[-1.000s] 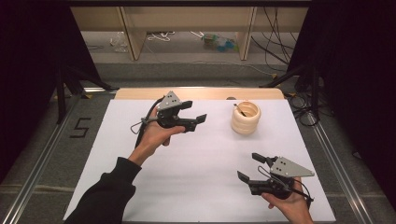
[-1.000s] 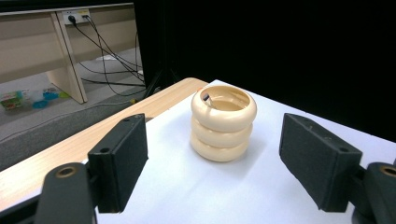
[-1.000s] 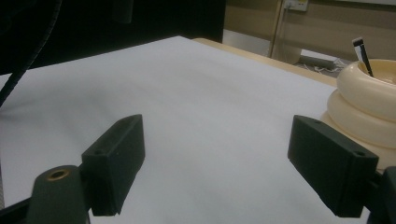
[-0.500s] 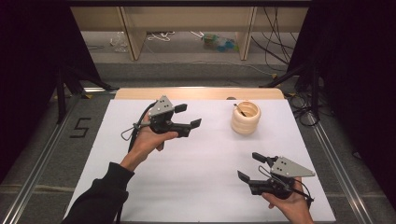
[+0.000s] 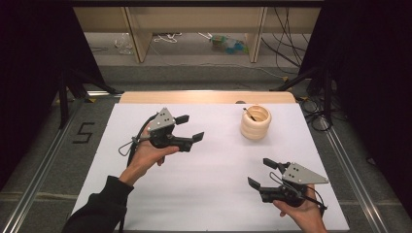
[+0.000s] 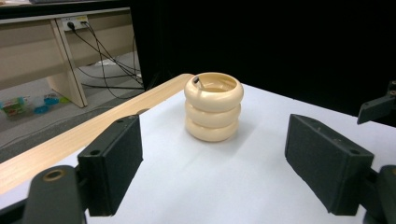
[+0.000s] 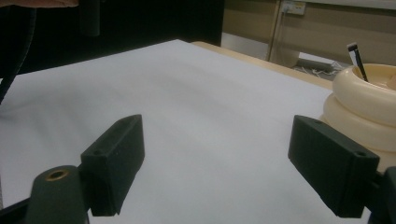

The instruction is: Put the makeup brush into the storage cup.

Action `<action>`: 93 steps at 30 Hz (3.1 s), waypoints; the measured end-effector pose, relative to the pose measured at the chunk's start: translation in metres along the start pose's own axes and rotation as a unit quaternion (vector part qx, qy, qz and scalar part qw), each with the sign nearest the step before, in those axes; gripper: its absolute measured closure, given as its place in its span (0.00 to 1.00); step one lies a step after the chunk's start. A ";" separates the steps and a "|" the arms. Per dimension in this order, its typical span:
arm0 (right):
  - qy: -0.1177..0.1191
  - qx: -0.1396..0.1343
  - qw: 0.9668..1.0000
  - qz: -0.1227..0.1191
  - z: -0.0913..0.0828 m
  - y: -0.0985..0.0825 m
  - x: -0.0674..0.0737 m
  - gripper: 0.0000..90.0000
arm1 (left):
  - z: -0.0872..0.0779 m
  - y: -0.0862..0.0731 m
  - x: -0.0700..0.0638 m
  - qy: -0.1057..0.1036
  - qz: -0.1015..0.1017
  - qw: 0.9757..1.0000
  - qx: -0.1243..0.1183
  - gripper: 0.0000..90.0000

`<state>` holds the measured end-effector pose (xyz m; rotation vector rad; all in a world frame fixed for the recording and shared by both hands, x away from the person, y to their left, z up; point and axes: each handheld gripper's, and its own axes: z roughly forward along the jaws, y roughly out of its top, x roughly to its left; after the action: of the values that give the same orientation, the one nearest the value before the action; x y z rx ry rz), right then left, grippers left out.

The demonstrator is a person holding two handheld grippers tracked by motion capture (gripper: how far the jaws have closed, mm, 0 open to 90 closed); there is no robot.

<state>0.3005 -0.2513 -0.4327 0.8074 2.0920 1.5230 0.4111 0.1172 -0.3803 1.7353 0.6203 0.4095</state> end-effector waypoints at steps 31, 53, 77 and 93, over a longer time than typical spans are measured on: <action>0.000 -0.005 1.000 -0.008 0.001 0.001 0.001 0.22 | -0.048 -0.029 0.021 0.063 0.125 0.990 -0.002 0.19; -0.003 -0.008 1.000 -0.009 0.002 0.000 0.002 0.22 | -0.094 -0.063 0.016 0.065 0.122 0.990 -0.003 0.19; 0.008 -0.012 1.000 -0.005 0.003 0.000 0.002 0.18 | -0.101 -0.085 -0.009 0.032 0.006 0.999 -0.006 0.19; 0.002 -0.008 1.000 -0.006 0.003 0.000 0.003 0.18 | -0.104 -0.086 -0.011 0.040 0.007 0.999 -0.014 0.19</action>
<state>0.2998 -0.2472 -0.4338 0.7845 2.0813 1.5349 0.3260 0.2066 -0.4369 1.7045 0.6583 0.4974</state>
